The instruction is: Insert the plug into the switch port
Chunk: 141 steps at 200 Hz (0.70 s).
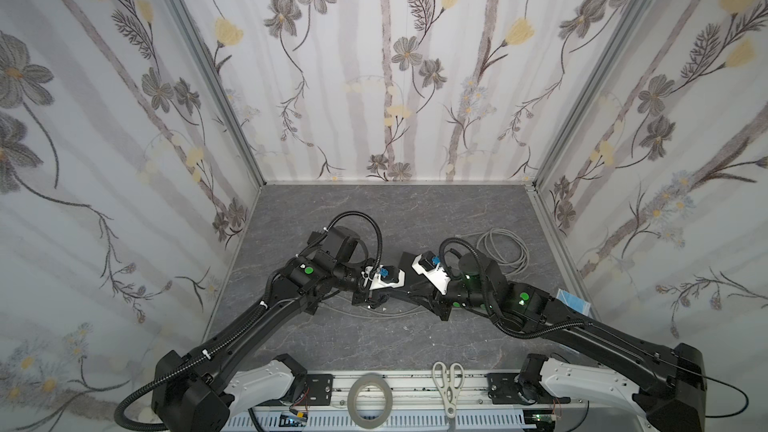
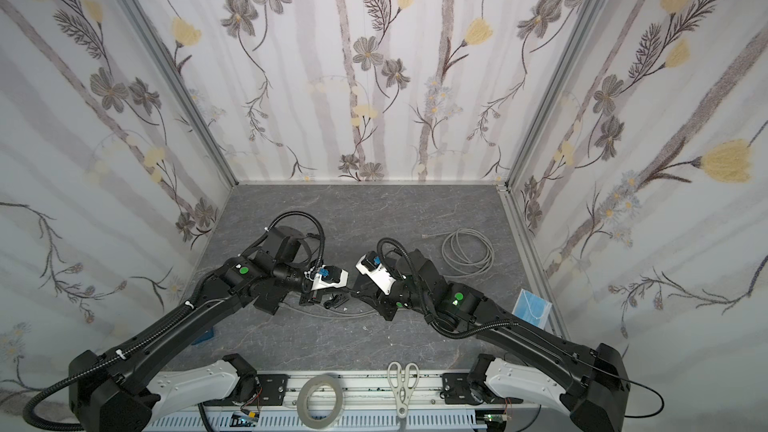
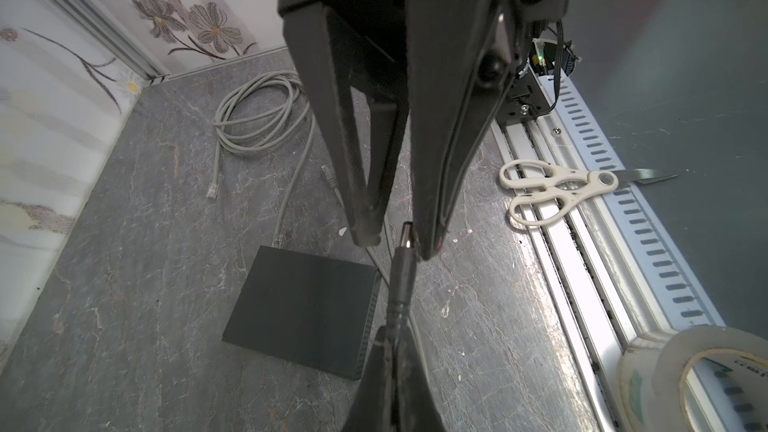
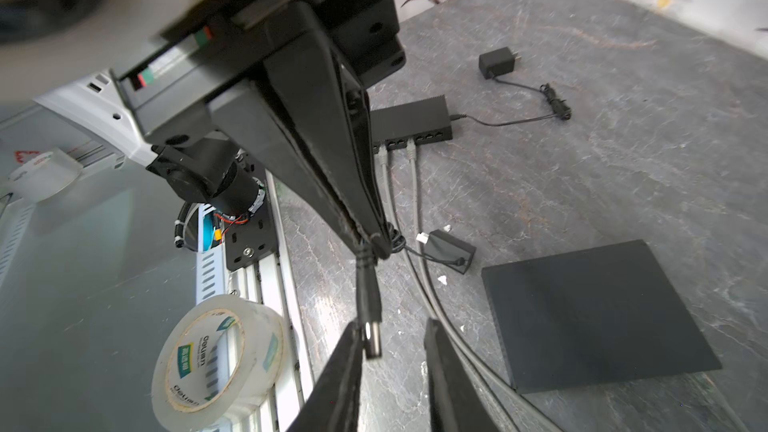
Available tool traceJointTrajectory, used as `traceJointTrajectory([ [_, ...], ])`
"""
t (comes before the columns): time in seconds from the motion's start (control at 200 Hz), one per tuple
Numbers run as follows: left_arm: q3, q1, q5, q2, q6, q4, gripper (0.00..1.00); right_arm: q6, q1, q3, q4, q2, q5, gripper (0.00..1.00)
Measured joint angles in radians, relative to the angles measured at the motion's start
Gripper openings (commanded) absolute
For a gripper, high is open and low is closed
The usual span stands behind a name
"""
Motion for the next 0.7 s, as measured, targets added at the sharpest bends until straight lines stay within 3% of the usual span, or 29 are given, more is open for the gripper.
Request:
traceJointTrajectory([
  [0.275, -0.003, 0.000, -0.013, -0.007, -0.034, 0.026, 0.00, 0.040, -0.003, -0.291, 0.304, -0.187, 0.054, 0.25],
  [0.445, -0.005, 0.001, -0.013, -0.007, -0.038, 0.026, 0.00, 0.056, -0.001, -0.286, 0.443, -0.145, -0.007, 0.26],
  [0.705, -0.006, 0.001, -0.014, -0.010, -0.039, 0.026, 0.00, 0.059, 0.030, -0.236, 0.491, -0.104, -0.040, 0.28],
])
